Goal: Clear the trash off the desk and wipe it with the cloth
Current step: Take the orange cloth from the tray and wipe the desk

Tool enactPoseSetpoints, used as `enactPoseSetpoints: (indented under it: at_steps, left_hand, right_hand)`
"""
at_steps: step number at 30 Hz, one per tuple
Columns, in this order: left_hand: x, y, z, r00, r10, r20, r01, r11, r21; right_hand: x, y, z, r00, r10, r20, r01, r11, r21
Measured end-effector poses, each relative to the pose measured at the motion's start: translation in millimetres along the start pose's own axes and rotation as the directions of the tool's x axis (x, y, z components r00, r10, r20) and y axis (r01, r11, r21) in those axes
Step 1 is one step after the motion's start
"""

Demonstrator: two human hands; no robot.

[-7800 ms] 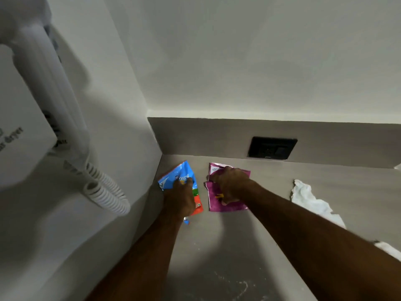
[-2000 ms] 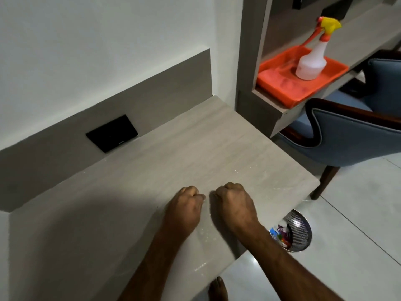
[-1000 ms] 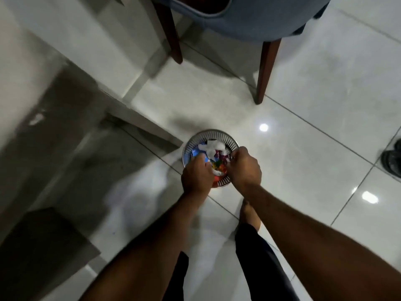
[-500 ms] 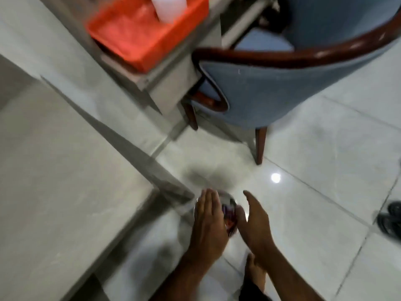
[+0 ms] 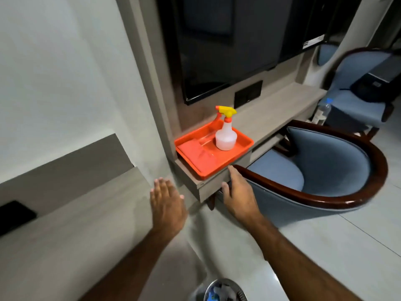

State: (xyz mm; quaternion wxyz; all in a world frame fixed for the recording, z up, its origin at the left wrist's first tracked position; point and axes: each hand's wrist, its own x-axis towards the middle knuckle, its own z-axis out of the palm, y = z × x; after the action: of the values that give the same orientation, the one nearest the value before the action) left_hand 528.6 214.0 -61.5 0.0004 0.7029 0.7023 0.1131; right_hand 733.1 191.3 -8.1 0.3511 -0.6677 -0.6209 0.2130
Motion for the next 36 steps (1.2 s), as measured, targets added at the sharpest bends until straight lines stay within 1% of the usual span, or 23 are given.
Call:
enactPoseSetpoints:
  at_steps: [2, 5, 8, 11, 13, 14, 19, 23, 26, 27, 29, 30, 31, 32, 34, 35, 36]
  left_hand:
    - [25, -28, 7, 0.996, -0.067, 0.054, 0.067, 0.998, 0.002]
    - [43, -57, 22, 0.984, -0.117, 0.133, 0.115, 0.993, 0.023]
    - [51, -74, 40, 0.983, -0.091, 0.158, 0.082, 0.995, 0.061]
    - [56, -79, 52, 0.984, -0.07, 0.166, 0.057, 0.995, 0.082]
    - [58, -80, 54, 0.982, -0.082, 0.172, 0.071, 0.995, 0.069]
    - [58, -79, 53, 0.982, -0.08, 0.172, 0.07, 0.996, 0.062]
    - [61, -79, 53, 0.976, -0.084, 0.2, 0.076, 0.996, 0.045]
    - [61, -81, 56, 0.983, -0.071, 0.169, 0.067, 0.997, 0.026]
    - [61, -82, 60, 0.989, -0.067, 0.134, 0.065, 0.998, 0.017]
    - [58, -79, 62, 0.991, -0.061, 0.119, 0.061, 0.998, 0.011]
    - [58, -82, 63, 0.994, -0.062, 0.091, 0.062, 0.998, -0.002]
    - [59, -85, 63, 0.994, -0.068, 0.09, 0.068, 0.998, 0.0]
    - [60, -85, 61, 0.993, -0.068, 0.092, 0.068, 0.998, 0.006]
    - [59, -83, 59, 0.994, -0.06, 0.088, 0.059, 0.998, 0.012]
    - [56, -77, 50, 0.999, -0.002, 0.046, 0.0, 1.0, 0.028]
    - [49, -70, 46, 0.998, 0.052, 0.019, -0.053, 0.997, 0.047]
    - [42, -59, 44, 0.995, 0.103, -0.007, -0.102, 0.993, 0.064]
  right_hand:
    - [38, -15, 17, 1.0, -0.021, 0.023, 0.022, 0.999, -0.042]
    - [90, -23, 48, 0.997, 0.02, 0.077, -0.008, 0.988, -0.153]
    - [141, -18, 79, 0.991, 0.071, 0.111, -0.047, 0.978, -0.205]
    - [182, -4, 101, 0.954, 0.179, 0.243, -0.104, 0.951, -0.292]
    - [199, 6, 116, 0.918, 0.208, 0.338, -0.063, 0.917, -0.393]
    - [204, 10, 121, 0.909, 0.216, 0.356, -0.036, 0.892, -0.451]
    - [220, 17, 147, 0.922, 0.217, 0.321, 0.003, 0.825, -0.564]
    - [226, 24, 156, 0.944, 0.107, 0.312, 0.138, 0.732, -0.667]
    - [229, 25, 152, 0.95, 0.084, 0.301, 0.149, 0.724, -0.673]
    - [227, 26, 145, 0.957, 0.085, 0.278, 0.123, 0.748, -0.652]
    - [225, 16, 132, 0.984, 0.047, 0.171, 0.047, 0.861, -0.507]
    - [220, 7, 124, 0.996, -0.004, 0.09, 0.04, 0.914, -0.404]
    - [209, -1, 114, 0.996, -0.084, -0.006, 0.078, 0.947, -0.311]
    - [191, -7, 101, 0.979, -0.17, -0.111, 0.139, 0.96, -0.242]
    - [144, -11, 75, 0.908, -0.292, -0.3, 0.255, 0.954, -0.157]
    - [114, -4, 64, 0.885, -0.309, -0.349, 0.278, 0.951, -0.137]
    - [82, 7, 56, 0.884, -0.292, -0.366, 0.27, 0.956, -0.11]
